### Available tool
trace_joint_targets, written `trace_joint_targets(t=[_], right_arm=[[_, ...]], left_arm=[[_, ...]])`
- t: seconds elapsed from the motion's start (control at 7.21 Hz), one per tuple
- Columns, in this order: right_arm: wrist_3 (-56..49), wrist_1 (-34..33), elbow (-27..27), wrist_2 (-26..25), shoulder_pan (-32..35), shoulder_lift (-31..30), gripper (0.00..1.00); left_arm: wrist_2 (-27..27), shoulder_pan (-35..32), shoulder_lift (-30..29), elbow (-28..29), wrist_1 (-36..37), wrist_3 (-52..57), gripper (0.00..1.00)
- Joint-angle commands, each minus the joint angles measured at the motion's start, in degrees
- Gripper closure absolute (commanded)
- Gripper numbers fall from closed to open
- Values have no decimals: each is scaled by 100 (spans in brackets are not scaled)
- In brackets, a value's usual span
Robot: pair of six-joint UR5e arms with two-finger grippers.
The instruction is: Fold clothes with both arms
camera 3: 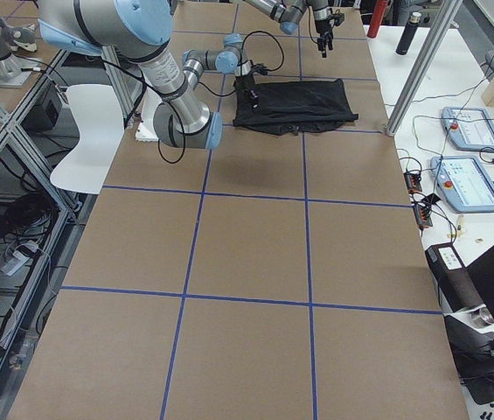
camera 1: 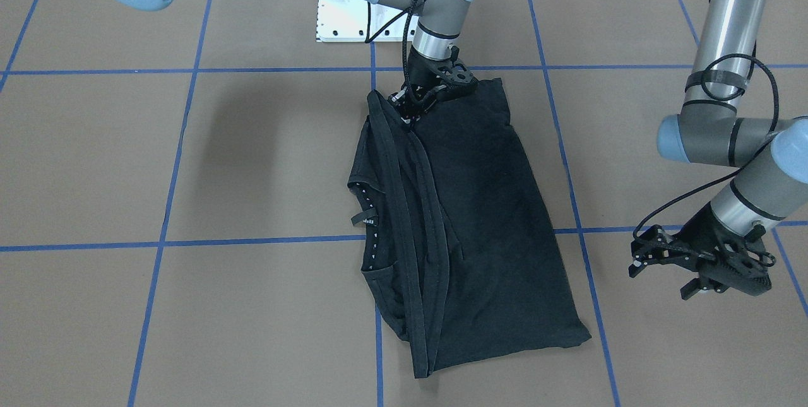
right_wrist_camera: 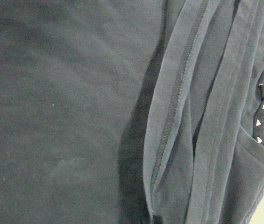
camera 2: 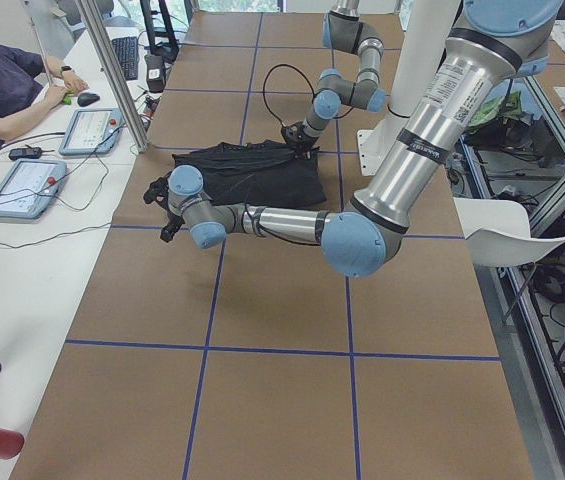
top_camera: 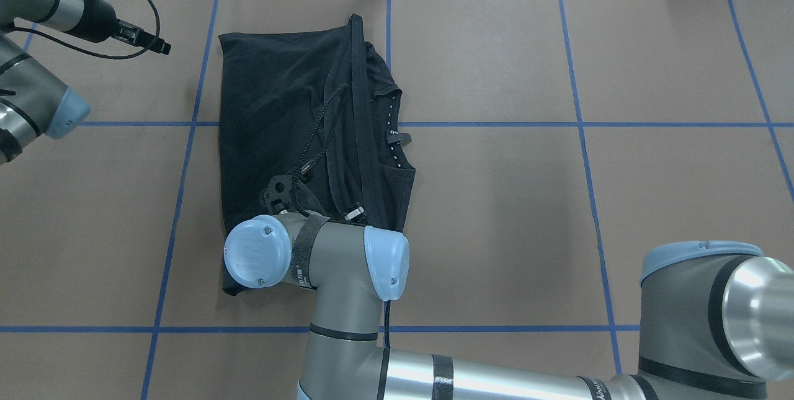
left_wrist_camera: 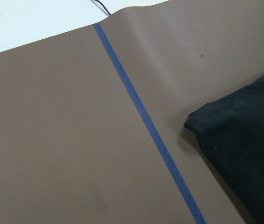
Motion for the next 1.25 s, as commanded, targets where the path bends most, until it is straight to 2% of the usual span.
trace_joint_targets(t=[0.0,0.14,0.28,0.42,0.55,0.69,0.83,1.11], right_arm=[[10,-10,43,16,56,3,100],[19,-10,61,34,152,3,100],[27,-10,148,295,318,-58,100],[27,-10,436,802,599,-319,100],[80,-10,935,947,636,-818,100],[333,8,1584,948,550,-1493,100],[761,17,2147,957,314,-1909,100],[1142,17,2259,948,163,-1931,100]], left_arm=[[0,0,0,-8,0,0,0],[0,17,0,-8,0,-9,0],[0,26,0,-8,0,0,0],[0,26,0,-8,0,-9,0],[0,35,0,-16,0,-9,0],[0,35,0,-34,0,-17,0],[0,35,0,-34,0,-17,0],[0,35,0,-34,0,-17,0]])
